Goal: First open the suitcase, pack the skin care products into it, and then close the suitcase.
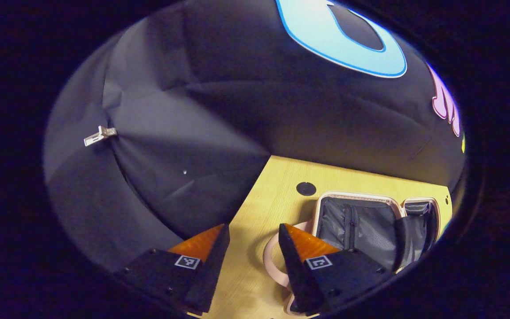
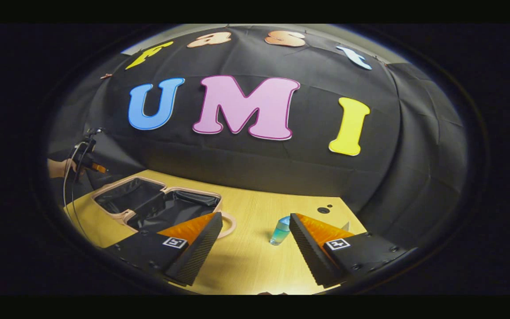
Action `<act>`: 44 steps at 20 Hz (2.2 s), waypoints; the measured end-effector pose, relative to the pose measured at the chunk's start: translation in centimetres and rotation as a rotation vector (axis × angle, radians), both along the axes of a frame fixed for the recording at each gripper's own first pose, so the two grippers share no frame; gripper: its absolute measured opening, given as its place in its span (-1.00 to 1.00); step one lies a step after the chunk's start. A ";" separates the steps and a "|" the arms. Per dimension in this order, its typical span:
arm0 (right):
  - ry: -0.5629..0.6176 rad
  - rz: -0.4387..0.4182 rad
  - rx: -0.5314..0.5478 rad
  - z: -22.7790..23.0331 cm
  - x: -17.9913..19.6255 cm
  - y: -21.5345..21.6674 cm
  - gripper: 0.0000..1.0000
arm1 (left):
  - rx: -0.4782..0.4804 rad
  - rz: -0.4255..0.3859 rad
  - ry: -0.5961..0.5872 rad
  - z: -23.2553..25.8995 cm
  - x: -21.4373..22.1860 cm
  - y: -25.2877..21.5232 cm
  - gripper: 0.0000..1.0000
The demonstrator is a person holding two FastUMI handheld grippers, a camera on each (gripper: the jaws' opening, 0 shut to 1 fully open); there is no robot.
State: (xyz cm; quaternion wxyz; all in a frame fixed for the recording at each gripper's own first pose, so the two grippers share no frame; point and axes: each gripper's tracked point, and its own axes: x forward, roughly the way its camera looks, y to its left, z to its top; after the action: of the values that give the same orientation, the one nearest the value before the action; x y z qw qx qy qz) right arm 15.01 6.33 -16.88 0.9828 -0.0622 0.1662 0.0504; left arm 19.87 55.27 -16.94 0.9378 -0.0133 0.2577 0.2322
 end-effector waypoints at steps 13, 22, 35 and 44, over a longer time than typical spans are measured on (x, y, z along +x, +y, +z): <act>-0.013 -0.042 0.068 0.8 1.7 -6.7 0.93 | -0.117 -0.257 -0.502 13.4 -7.3 -35.1 0.88; 0.051 -0.163 0.026 -3.1 1.3 -15.6 0.94 | -0.231 -0.583 -0.243 -3.4 -4.0 -58.5 0.91; 0.149 -0.336 0.047 -9.8 -0.2 -24.8 0.94 | -0.100 -0.800 -0.065 -14.6 8.3 -72.7 0.90; 0.184 -0.342 0.094 -14.1 2.0 -25.7 0.94 | -0.069 -0.815 -0.041 -16.6 10.8 -74.8 0.38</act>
State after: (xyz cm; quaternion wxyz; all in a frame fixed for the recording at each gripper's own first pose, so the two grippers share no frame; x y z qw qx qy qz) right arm 16.99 -19.32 -31.02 0.9596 0.0180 0.2610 -0.1040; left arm 30.71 -19.52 -33.57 0.9570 0.0541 0.2308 -0.1675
